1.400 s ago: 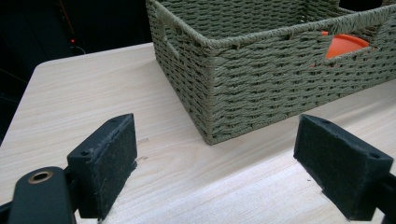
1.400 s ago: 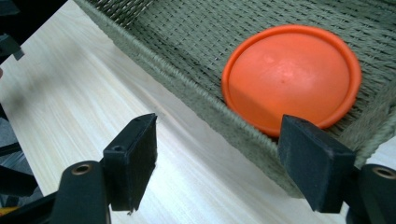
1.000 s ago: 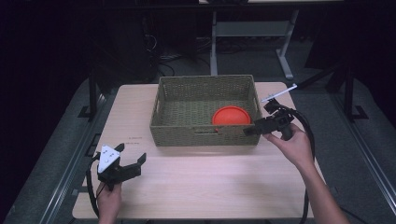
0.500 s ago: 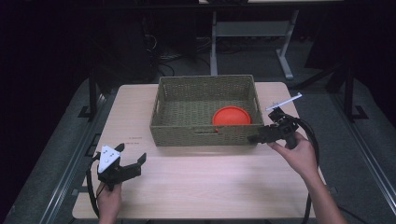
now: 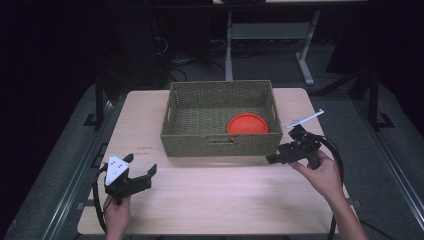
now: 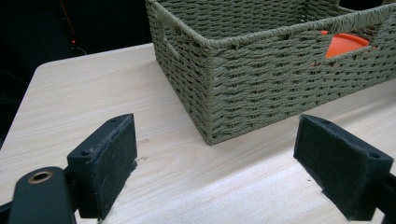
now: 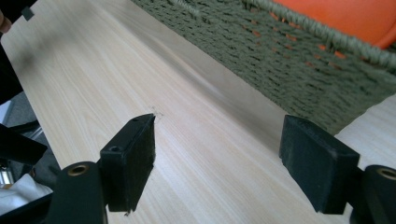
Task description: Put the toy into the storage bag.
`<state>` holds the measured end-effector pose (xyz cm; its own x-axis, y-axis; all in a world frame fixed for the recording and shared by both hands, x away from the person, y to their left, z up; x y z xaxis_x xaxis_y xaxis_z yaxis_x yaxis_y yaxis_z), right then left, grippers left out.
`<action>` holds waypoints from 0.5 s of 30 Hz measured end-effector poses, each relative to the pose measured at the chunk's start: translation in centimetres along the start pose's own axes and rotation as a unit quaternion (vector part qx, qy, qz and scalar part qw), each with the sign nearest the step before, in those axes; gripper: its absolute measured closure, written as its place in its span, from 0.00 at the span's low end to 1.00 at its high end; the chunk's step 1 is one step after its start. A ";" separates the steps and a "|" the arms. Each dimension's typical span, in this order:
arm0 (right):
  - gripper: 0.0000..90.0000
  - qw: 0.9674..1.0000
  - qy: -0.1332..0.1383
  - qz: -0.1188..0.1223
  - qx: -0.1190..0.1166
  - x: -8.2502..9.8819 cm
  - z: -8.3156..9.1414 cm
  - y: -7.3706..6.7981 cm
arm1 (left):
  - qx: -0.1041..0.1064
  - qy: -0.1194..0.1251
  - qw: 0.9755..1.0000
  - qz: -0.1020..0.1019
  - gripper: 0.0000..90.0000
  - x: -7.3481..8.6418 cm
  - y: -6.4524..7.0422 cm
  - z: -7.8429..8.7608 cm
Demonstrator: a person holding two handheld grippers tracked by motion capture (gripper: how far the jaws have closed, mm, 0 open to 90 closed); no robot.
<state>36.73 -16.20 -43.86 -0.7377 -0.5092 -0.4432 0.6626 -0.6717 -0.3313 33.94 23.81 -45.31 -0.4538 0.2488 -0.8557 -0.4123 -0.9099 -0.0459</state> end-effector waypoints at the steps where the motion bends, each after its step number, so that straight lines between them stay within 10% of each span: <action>1: 0.29 1.000 0.001 0.000 0.001 0.1 -0.1 0.1 | 0.000 0.000 1.000 0.000 0.14 0.0 0.0 0.0; 15: 0.29 1.000 0.003 -0.017 -0.004 2.3 -0.8 1.2 | 0.001 -0.002 1.000 -0.001 0.14 0.0 0.0 -0.1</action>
<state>35.95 -17.69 -45.96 -0.7590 -0.4824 -0.4372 0.6381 -0.6847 -0.3522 33.95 23.78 -45.38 -0.4557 0.2514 -0.8539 -0.4142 -0.9090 -0.0466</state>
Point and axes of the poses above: each handheld gripper's, and its own axes: z roughly backward along the jaws, x roughly out of its underside, y roughly to its right, the point moved 10 cm from there along -z, roughly forward along the jaws, and after that the axes turned 9 degrees about -y, right-handed, at the moved point
